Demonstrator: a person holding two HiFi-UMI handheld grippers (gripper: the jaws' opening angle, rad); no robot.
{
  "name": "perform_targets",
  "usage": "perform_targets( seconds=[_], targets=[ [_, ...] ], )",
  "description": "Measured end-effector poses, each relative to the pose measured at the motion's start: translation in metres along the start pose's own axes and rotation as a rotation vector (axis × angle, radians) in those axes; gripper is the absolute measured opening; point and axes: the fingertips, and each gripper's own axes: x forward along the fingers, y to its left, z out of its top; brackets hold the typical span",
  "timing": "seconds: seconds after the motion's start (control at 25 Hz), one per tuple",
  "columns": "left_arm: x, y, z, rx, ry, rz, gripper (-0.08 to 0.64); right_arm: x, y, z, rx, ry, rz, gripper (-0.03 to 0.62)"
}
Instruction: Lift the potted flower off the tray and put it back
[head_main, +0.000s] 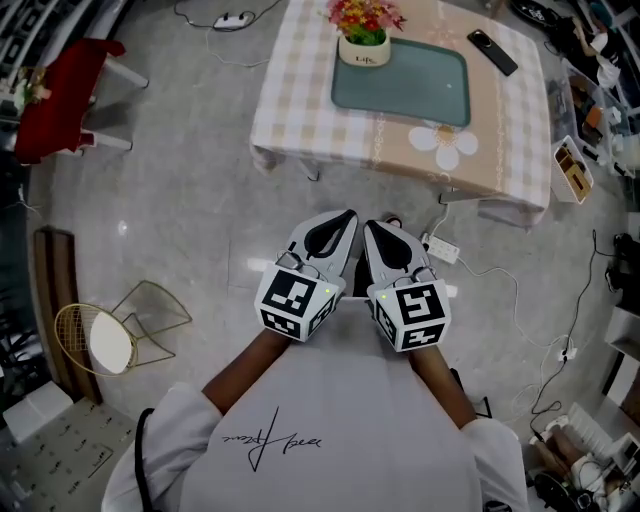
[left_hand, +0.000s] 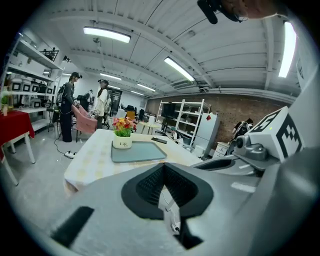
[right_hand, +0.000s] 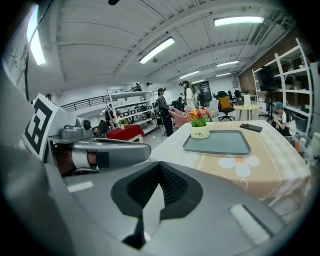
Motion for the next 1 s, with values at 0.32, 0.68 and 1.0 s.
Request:
perform_targets(
  seconds=[0.32, 0.68, 1.0],
  targets=[
    [0.074, -0.001, 0.019, -0.002, 0.06, -0.006, -0.002, 0.024, -0.061, 0.015, 0.036, 0.063, 0.083, 0.005],
    [0.147, -0.001, 0.051, 0.007, 0.081, 0.042, -0.002, 0.029, -0.145, 0.055, 0.068, 0.01, 0.071, 0.005],
    [0.18, 0.003, 0.061, 0.004, 0.089, 0.081, -0.002, 0.036, -0.194, 0.082, 0.056, -0.092, 0.044, 0.005]
  ],
)
